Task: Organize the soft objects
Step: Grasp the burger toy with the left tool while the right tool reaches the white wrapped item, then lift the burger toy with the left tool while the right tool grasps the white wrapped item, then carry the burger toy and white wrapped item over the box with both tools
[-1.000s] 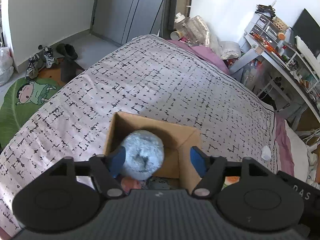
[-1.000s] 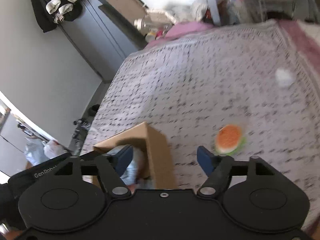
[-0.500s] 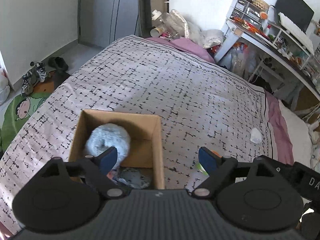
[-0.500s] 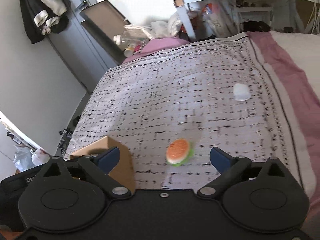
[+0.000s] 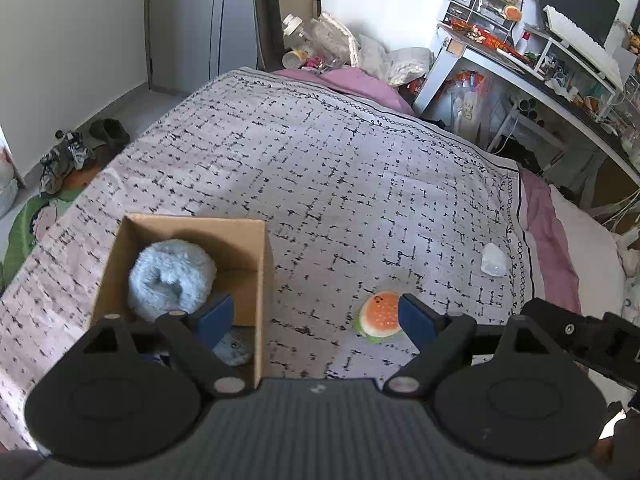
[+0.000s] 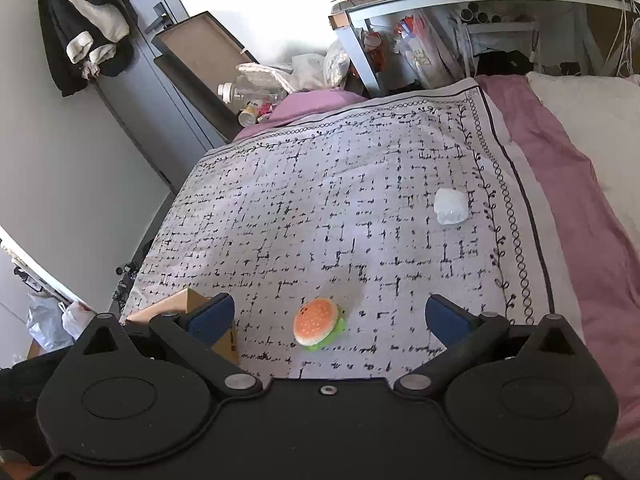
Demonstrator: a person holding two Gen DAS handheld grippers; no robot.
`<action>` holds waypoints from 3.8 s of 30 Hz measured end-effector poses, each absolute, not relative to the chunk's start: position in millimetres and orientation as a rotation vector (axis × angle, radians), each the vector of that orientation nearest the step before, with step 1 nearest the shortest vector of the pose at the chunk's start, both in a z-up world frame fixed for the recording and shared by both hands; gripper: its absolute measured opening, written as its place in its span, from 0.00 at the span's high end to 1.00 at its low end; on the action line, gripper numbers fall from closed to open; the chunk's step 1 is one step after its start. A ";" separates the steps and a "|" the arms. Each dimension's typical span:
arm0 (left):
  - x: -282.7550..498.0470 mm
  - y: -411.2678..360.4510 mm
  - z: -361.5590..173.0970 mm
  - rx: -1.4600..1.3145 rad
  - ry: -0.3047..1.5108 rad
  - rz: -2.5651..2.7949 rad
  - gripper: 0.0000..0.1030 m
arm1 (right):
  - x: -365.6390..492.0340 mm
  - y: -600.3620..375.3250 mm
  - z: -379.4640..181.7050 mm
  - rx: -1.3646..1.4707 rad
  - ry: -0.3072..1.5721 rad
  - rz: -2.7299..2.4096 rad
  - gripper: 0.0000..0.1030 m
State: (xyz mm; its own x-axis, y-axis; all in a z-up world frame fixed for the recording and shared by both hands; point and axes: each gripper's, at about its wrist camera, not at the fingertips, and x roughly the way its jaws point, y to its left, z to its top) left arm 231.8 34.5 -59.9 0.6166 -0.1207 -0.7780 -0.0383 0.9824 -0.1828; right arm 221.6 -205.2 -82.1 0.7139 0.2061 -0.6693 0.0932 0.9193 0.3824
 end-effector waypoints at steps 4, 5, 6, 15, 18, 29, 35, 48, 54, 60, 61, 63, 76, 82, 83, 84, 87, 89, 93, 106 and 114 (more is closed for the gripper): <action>234.4 18.5 -61.1 -0.163 0.906 -0.048 0.10 | 227.7 -219.6 -81.5 0.401 0.773 0.052 0.00; 235.9 14.8 -62.0 -0.164 0.909 -0.049 0.10 | 229.7 -223.9 -82.2 0.401 0.771 0.050 0.00; 237.7 11.4 -63.4 -0.167 0.915 -0.048 0.10 | 231.7 -228.4 -83.4 0.403 0.770 0.046 0.00; 251.8 -11.2 -82.8 -0.195 0.957 -0.045 0.10 | 245.2 -264.1 -103.8 0.437 0.763 0.018 0.00; 257.2 -19.4 -91.0 -0.195 0.971 -0.052 0.10 | 251.6 -273.4 -114.0 0.473 0.775 0.014 0.00; 294.0 -38.8 -136.2 -0.230 1.036 -0.052 0.12 | 289.5 -285.1 -139.8 0.477 0.818 0.031 0.00; 312.9 -49.1 -166.6 -0.218 1.085 -0.043 0.13 | 311.7 -294.0 -155.3 0.475 0.833 -0.007 0.00; 337.7 -52.4 -198.1 -0.205 1.130 -0.007 0.57 | 358.3 -298.0 -190.0 0.435 0.833 -0.083 0.06; 351.2 -54.7 -201.4 -0.203 1.114 -0.005 0.58 | 375.6 -296.5 -205.7 0.390 0.838 -0.121 0.17; 354.6 -56.9 -204.1 -0.194 1.108 0.000 0.58 | 383.1 -292.7 -215.4 0.317 0.824 -0.163 0.26; 354.8 -56.9 -204.2 -0.195 1.108 0.000 0.58 | 383.9 -292.7 -215.8 0.307 0.815 -0.173 0.29; 354.6 -57.2 -204.1 -0.194 1.106 0.001 0.58 | 385.3 -293.4 -217.5 0.302 0.813 -0.170 0.46; 340.6 -60.4 -179.0 -0.193 1.051 -0.036 0.60 | 363.7 -293.1 -207.6 0.400 0.873 -0.112 0.59; 328.5 -63.1 -154.9 -0.191 1.010 -0.071 0.60 | 343.4 -288.3 -195.8 0.466 0.877 -0.106 0.59; 325.5 -63.0 -150.7 -0.193 1.004 -0.077 0.60 | 339.8 -285.9 -192.9 0.470 0.878 -0.103 0.59; 322.5 -62.4 -147.0 -0.194 0.999 -0.082 0.60 | 335.6 -283.1 -189.5 0.472 0.876 -0.100 0.59; 313.4 -59.0 -138.0 -0.191 0.983 -0.089 0.60 | 323.7 -277.4 -179.9 0.469 0.870 -0.097 0.59; 306.6 -56.5 -133.0 -0.188 0.975 -0.096 0.60 | 316.5 -273.3 -174.5 0.461 0.868 -0.098 0.59; 293.3 -49.6 -124.9 -0.194 0.970 -0.106 0.59 | 302.8 -269.0 -161.8 0.427 0.840 -0.111 0.59; 254.8 -22.3 -97.2 -0.202 0.934 -0.159 0.59 | 250.7 -240.8 -123.6 0.387 0.766 -0.115 0.59; 235.9 2.4 -86.0 -0.223 0.915 -0.176 0.59 | 230.7 -221.6 -108.0 0.381 0.739 -0.106 0.59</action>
State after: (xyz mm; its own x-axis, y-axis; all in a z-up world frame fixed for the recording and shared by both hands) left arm 235.9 2.4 -86.0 0.5980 -0.2451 -0.7631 0.0559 0.9625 -0.2654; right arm 230.7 -221.6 -108.0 0.7374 0.0389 -0.6744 0.2264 0.9264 0.3010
